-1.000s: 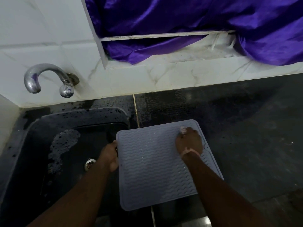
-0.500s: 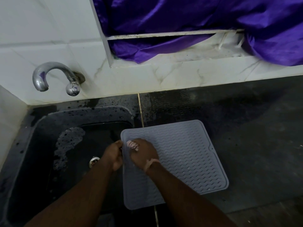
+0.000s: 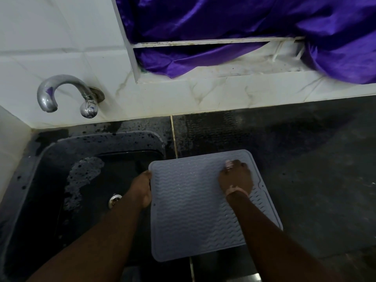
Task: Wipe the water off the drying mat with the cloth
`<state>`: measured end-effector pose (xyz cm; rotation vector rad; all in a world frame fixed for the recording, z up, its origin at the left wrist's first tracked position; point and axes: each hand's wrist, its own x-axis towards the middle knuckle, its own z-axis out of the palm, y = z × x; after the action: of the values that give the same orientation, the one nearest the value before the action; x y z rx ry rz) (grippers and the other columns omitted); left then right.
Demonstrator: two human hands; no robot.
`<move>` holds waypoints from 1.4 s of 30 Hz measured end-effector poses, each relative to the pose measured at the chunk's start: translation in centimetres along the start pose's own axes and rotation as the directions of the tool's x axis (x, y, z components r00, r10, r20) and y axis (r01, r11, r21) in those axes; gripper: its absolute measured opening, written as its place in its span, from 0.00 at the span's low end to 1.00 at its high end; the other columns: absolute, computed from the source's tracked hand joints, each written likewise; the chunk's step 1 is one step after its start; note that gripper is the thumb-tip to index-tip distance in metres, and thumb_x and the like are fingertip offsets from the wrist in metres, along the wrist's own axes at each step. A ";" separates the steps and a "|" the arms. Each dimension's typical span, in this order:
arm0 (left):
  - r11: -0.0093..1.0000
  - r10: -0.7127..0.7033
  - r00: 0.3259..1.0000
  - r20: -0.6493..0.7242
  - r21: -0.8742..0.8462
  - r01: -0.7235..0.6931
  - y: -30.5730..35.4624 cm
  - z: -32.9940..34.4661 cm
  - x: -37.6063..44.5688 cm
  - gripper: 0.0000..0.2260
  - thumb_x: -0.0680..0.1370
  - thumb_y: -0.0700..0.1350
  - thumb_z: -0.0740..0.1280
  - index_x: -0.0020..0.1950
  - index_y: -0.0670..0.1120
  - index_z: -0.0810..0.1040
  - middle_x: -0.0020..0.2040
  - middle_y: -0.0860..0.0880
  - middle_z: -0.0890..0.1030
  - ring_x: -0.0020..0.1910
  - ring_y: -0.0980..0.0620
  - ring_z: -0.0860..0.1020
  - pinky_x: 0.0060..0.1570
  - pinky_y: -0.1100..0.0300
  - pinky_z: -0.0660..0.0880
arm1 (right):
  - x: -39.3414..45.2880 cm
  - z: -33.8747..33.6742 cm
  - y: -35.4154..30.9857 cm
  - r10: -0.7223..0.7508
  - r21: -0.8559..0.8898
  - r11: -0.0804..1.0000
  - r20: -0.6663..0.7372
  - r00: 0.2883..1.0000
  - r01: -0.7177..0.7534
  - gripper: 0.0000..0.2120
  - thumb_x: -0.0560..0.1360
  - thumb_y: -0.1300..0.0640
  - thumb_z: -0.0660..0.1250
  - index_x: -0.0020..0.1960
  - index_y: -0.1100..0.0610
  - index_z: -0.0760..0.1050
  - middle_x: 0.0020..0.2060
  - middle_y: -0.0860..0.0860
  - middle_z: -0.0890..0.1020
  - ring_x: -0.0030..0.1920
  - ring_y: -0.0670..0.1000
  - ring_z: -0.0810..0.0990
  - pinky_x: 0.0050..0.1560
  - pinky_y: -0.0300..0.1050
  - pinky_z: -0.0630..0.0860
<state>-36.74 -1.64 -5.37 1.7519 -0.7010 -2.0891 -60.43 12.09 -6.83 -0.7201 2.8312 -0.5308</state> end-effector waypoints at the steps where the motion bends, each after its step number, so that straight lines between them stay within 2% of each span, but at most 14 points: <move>1: 1.000 -0.004 1.000 0.000 0.001 0.004 -0.1 0.0 0.0 0.09 0.83 0.44 0.62 0.55 0.42 0.80 0.54 0.40 0.84 0.54 0.42 0.82 0.54 0.46 0.79 | -1.1 0.6 -1.3 -0.056 -0.001 0.998 0.032 0.998 0.056 0.17 0.76 0.51 0.60 0.60 0.58 0.75 0.55 0.57 0.79 0.53 0.58 0.78 0.48 0.49 0.75; 6: 0.996 0.027 1.000 0.004 0.080 -0.027 -0.1 0.2 0.5 0.09 0.84 0.42 0.59 0.53 0.41 0.78 0.48 0.43 0.80 0.49 0.46 0.79 0.57 0.49 0.77 | -8.4 3.3 -8.2 -0.365 0.077 0.931 0.242 0.899 0.357 0.19 0.77 0.49 0.60 0.64 0.56 0.72 0.58 0.55 0.75 0.58 0.55 0.75 0.57 0.50 0.75; 8: 0.993 0.069 0.997 0.034 0.094 -0.072 -0.1 0.1 0.6 0.15 0.85 0.44 0.56 0.65 0.38 0.75 0.53 0.44 0.79 0.45 0.47 0.77 0.49 0.51 0.76 | -10.0 3.5 -10.2 -0.473 0.191 0.880 0.291 0.832 0.434 0.16 0.77 0.48 0.61 0.60 0.56 0.75 0.55 0.53 0.78 0.56 0.54 0.77 0.58 0.50 0.76; 10: 0.996 0.040 0.999 0.020 0.084 -0.042 0.0 -0.1 0.5 0.17 0.83 0.46 0.59 0.67 0.37 0.75 0.60 0.41 0.80 0.51 0.43 0.80 0.54 0.47 0.78 | -9.6 3.0 -10.8 -0.551 0.306 0.831 0.339 0.762 0.465 0.12 0.77 0.48 0.63 0.55 0.54 0.79 0.51 0.52 0.81 0.53 0.52 0.80 0.57 0.48 0.77; 12: 0.996 0.025 1.000 0.007 0.086 -0.026 0.1 -0.3 0.5 0.13 0.82 0.45 0.62 0.61 0.39 0.79 0.58 0.37 0.82 0.56 0.40 0.81 0.59 0.44 0.77 | -7.5 2.3 -9.7 -0.488 0.380 0.848 0.290 0.823 0.369 0.11 0.78 0.51 0.62 0.54 0.53 0.80 0.49 0.50 0.83 0.52 0.51 0.81 0.56 0.47 0.78; 15: 0.999 0.019 1.000 0.017 0.037 -0.019 0.0 -0.3 0.3 0.12 0.83 0.45 0.61 0.62 0.42 0.79 0.57 0.39 0.84 0.56 0.41 0.82 0.49 0.46 0.80 | -2.2 0.6 -5.7 -0.164 0.269 0.953 0.080 0.983 0.137 0.11 0.77 0.51 0.62 0.55 0.53 0.79 0.47 0.51 0.81 0.49 0.53 0.81 0.49 0.47 0.79; 18: 1.000 0.009 1.000 0.022 0.011 -0.009 0.0 -0.3 0.1 0.13 0.84 0.46 0.61 0.63 0.42 0.79 0.57 0.39 0.84 0.56 0.40 0.82 0.47 0.47 0.80 | 2.4 -1.3 -1.4 0.017 0.052 0.999 -0.019 1.000 -0.016 0.16 0.78 0.52 0.60 0.61 0.57 0.76 0.55 0.57 0.79 0.56 0.59 0.79 0.52 0.51 0.77; 21: 1.000 0.009 1.000 0.009 0.016 -0.010 0.1 -0.3 0.1 0.13 0.84 0.46 0.61 0.63 0.42 0.79 0.58 0.39 0.84 0.56 0.40 0.83 0.47 0.47 0.81 | 3.5 -1.2 -0.3 0.078 0.030 0.996 0.024 0.997 -0.078 0.18 0.78 0.52 0.60 0.64 0.59 0.74 0.60 0.59 0.78 0.60 0.60 0.77 0.56 0.53 0.76; 27: 0.999 0.004 1.000 0.010 0.053 -0.004 0.1 0.2 0.2 0.10 0.83 0.45 0.62 0.56 0.41 0.81 0.53 0.40 0.84 0.53 0.43 0.82 0.50 0.47 0.81 | -3.5 2.5 -7.5 -0.195 0.038 0.981 0.157 0.968 0.191 0.18 0.79 0.50 0.59 0.65 0.57 0.72 0.58 0.55 0.77 0.58 0.55 0.77 0.56 0.50 0.75; 30: 0.997 0.029 1.000 -0.013 0.075 -0.028 0.0 -0.1 0.6 0.11 0.83 0.45 0.62 0.55 0.41 0.81 0.52 0.38 0.84 0.51 0.42 0.82 0.48 0.49 0.80 | -8.2 4.3 -11.4 -0.428 0.181 0.902 0.251 0.868 0.393 0.15 0.77 0.48 0.61 0.59 0.54 0.76 0.54 0.52 0.80 0.55 0.53 0.78 0.58 0.49 0.76; 32: 0.999 0.026 0.999 0.032 0.035 -0.028 0.0 -0.5 0.7 0.13 0.83 0.46 0.60 0.59 0.40 0.80 0.57 0.37 0.83 0.57 0.40 0.81 0.58 0.46 0.78 | -8.9 4.6 -12.7 -0.501 0.292 0.859 0.310 0.808 0.421 0.12 0.78 0.47 0.62 0.53 0.53 0.79 0.50 0.50 0.82 0.52 0.51 0.80 0.58 0.48 0.78; 36: 1.000 0.013 0.995 0.097 0.023 -0.015 0.5 -1.0 0.6 0.14 0.84 0.46 0.59 0.62 0.40 0.80 0.57 0.38 0.84 0.59 0.40 0.81 0.62 0.44 0.77 | -4.8 3.5 -10.2 -0.276 0.385 0.907 0.246 0.929 0.168 0.12 0.77 0.51 0.61 0.53 0.53 0.80 0.48 0.50 0.83 0.50 0.53 0.82 0.50 0.43 0.75; 39: 0.999 0.000 0.991 0.132 -0.041 0.006 1.0 -1.1 0.5 0.16 0.85 0.48 0.57 0.65 0.41 0.78 0.61 0.39 0.82 0.61 0.40 0.80 0.59 0.45 0.77 | 0.1 1.3 -5.9 -0.024 0.242 0.970 0.058 0.998 0.010 0.13 0.77 0.51 0.62 0.57 0.55 0.79 0.50 0.54 0.82 0.50 0.58 0.81 0.49 0.48 0.76; 42: 0.988 -0.014 0.991 0.130 -0.150 0.034 1.3 -1.3 0.9 0.20 0.85 0.51 0.55 0.68 0.41 0.76 0.63 0.39 0.81 0.55 0.41 0.80 0.51 0.46 0.78 | 3.7 0.0 -2.6 0.133 0.086 0.987 0.006 0.991 -0.133 0.17 0.80 0.49 0.58 0.61 0.57 0.77 0.56 0.57 0.80 0.55 0.61 0.79 0.52 0.54 0.76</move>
<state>-35.75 -3.40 -5.57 1.5628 -0.5403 -2.2246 -62.51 8.14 -6.15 -0.5119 2.8107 -0.6260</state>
